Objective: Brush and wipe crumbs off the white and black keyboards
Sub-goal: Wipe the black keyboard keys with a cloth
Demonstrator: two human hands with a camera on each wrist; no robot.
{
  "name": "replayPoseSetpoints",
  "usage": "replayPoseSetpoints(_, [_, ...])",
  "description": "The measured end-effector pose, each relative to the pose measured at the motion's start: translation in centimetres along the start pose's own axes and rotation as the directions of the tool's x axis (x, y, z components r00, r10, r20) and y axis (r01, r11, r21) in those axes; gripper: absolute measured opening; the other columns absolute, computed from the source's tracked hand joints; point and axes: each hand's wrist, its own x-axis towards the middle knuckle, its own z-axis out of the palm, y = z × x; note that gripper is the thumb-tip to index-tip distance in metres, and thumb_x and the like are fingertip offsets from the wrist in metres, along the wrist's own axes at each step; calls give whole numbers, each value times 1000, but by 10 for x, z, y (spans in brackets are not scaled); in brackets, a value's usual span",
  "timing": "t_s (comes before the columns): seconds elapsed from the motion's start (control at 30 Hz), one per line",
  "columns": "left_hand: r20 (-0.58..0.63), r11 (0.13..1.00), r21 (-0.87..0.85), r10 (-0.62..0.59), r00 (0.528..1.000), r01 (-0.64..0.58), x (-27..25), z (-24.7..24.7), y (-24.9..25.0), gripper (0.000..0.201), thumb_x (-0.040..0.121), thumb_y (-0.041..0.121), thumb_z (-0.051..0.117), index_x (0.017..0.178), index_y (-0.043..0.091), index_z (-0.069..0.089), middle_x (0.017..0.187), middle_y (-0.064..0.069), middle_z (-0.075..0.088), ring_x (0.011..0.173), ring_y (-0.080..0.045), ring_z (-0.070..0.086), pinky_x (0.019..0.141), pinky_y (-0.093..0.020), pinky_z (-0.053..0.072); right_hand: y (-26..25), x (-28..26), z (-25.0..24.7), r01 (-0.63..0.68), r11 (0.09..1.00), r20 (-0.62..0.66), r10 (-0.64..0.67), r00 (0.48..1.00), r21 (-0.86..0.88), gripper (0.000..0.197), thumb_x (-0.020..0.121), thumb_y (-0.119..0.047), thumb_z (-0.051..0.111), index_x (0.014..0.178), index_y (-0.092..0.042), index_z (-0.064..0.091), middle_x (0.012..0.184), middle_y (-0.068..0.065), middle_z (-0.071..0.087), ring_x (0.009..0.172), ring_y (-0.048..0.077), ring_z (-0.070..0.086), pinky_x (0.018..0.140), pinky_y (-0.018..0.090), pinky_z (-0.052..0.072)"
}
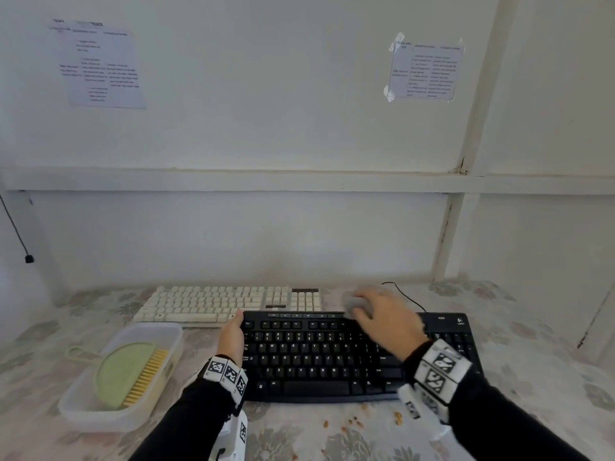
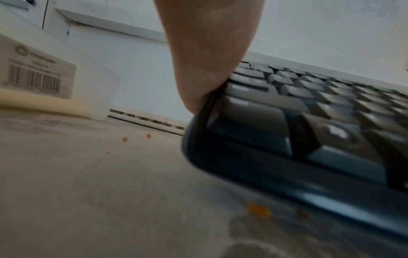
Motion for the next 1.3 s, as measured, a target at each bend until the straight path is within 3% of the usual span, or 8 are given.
replayPoseSetpoints(0.2, [45, 997, -65, 38, 998, -35, -24, 8, 7, 51, 100, 38, 35, 109, -5, 62, 105, -25, 65, 100, -37, 62, 94, -46, 47, -109, 3, 53, 291, 956, 173, -293, 940, 36, 32, 94, -26, 45, 124, -35, 49, 120, 2, 49, 103, 25, 58, 84, 39, 50])
replayPoseSetpoints(0.3, [66, 993, -120, -3, 998, 11, -25, 8, 8, 44, 98, 35, 39, 85, 1, 63, 67, -12, 68, 59, -23, 65, 57, -27, 52, -137, 5, 70, 318, 943, 264, -282, 922, -101, 38, 92, -18, 48, 130, -27, 46, 122, 10, 44, 105, 33, 56, 78, 39, 45])
replayPoseSetpoints(0.37, [60, 986, -166, -22, 998, 32, -24, 7, 7, 42, 97, 36, 40, 77, 5, 59, 53, -5, 62, 45, -18, 59, 50, -25, 46, -140, 3, 75, 319, 936, 298, -266, 917, -148, 40, 92, -16, 49, 131, -25, 46, 122, 11, 44, 106, 35, 55, 76, 39, 43])
replayPoseSetpoints(0.53, [64, 994, -107, -1, 998, 8, -20, 8, 5, 46, 100, 37, 36, 94, -1, 63, 69, -16, 67, 59, -27, 63, 57, -31, 52, -114, -2, 65, 281, 947, 295, -227, 928, -155, 43, 89, -10, 53, 126, -31, 50, 119, 9, 44, 104, 33, 56, 77, 38, 45])
replayPoseSetpoints(0.67, [34, 999, -34, -5, 999, 6, -19, 6, 4, 55, 97, 47, 38, 120, 2, 60, 114, -21, 65, 104, -35, 63, 98, -49, 46, -79, -6, 53, 189, 978, 245, -163, 956, -86, 36, 88, -11, 52, 115, -35, 54, 115, 4, 46, 99, 29, 59, 75, 35, 47])
replayPoseSetpoints(1.0, [-52, 1000, -8, 0, 999, 0, -20, 5, 5, 76, 78, 62, 48, 128, 5, 54, 129, -12, 58, 120, -29, 54, 107, -49, 37, 25, -24, 20, -163, 979, 134, 179, 975, -119, 21, 87, -16, 51, 84, -37, 52, 105, -4, 45, 88, 17, 60, 80, 32, 51])
replayPoseSetpoints(1.13, [-50, 1000, 11, 5, 999, -4, 32, -10, -21, 103, 57, 74, 55, 136, 9, 47, 137, -10, 52, 127, -29, 49, 108, -49, 35, 83, -28, 12, -295, 942, 99, 313, 945, -164, 26, 86, -15, 48, 96, -39, 54, 106, -4, 49, 92, 20, 58, 76, 31, 47])
replayPoseSetpoints(1.3, [-50, 998, 66, 5, 999, -2, 81, -25, -43, 110, 50, 79, 57, 139, 16, 44, 141, -5, 50, 129, -25, 47, 107, -48, 34, 174, -18, 27, -239, 930, -69, 229, 971, -280, 38, 77, -1, 35, 57, -25, 57, 70, 0, 57, 52, 18, 56, 31, 10, 33])
